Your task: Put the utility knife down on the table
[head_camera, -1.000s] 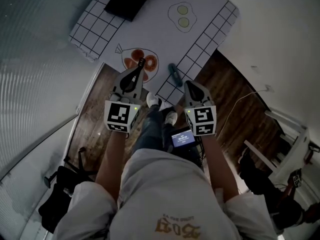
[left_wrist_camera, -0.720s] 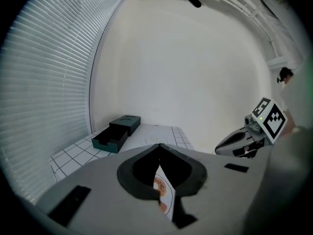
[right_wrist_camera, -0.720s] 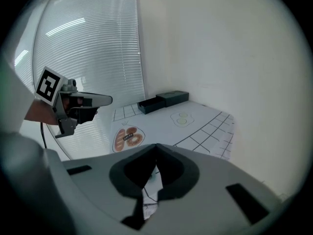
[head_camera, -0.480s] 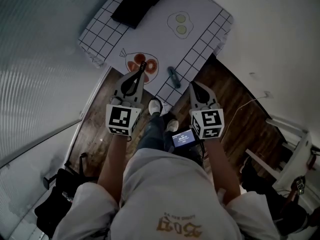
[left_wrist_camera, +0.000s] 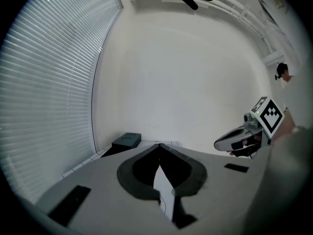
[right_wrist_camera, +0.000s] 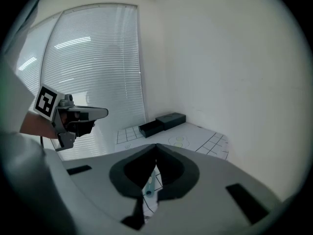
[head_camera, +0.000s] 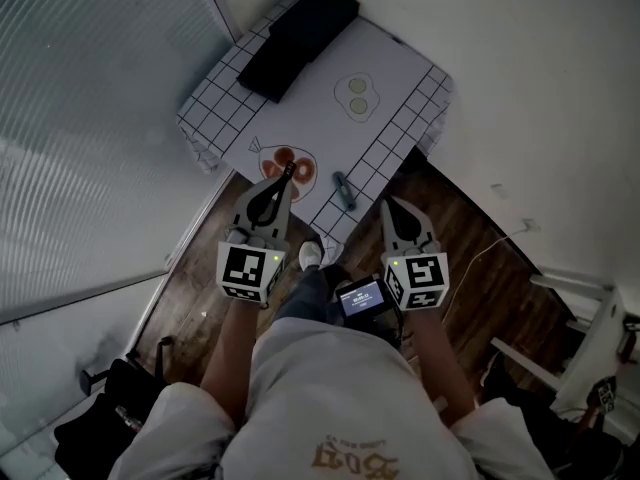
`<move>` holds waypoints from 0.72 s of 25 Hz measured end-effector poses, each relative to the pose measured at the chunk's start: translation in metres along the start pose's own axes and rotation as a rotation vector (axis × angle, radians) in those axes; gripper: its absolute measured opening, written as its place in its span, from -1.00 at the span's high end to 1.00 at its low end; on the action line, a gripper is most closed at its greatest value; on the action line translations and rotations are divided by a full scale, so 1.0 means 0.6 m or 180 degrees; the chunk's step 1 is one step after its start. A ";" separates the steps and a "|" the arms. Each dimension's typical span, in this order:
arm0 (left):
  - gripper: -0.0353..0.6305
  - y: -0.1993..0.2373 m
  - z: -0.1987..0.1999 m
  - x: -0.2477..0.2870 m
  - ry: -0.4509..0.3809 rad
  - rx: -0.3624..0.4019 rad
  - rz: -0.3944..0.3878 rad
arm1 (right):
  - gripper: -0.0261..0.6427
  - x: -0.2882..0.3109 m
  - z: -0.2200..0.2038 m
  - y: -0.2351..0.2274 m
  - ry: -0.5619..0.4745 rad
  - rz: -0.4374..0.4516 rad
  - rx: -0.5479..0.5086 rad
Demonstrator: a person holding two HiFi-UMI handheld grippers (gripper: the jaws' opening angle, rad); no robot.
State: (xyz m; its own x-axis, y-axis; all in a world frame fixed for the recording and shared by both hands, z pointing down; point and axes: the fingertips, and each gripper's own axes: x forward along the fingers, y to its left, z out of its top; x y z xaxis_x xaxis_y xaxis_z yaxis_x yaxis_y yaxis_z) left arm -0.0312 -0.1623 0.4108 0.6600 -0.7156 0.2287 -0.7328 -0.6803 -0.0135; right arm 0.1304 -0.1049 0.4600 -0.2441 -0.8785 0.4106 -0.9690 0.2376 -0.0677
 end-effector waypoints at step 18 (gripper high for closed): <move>0.87 -0.005 0.066 -0.062 -0.0338 0.0017 0.0220 | 0.90 -0.037 0.070 0.035 -0.0417 0.0175 -0.0064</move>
State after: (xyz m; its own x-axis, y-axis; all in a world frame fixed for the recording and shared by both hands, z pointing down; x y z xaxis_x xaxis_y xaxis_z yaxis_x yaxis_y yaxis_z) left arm -0.0469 -0.1399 0.3636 0.6220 -0.7734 0.1226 -0.7765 -0.6294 -0.0308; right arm 0.1138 -0.0980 0.4116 -0.3009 -0.9103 0.2844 -0.9534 0.2939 -0.0680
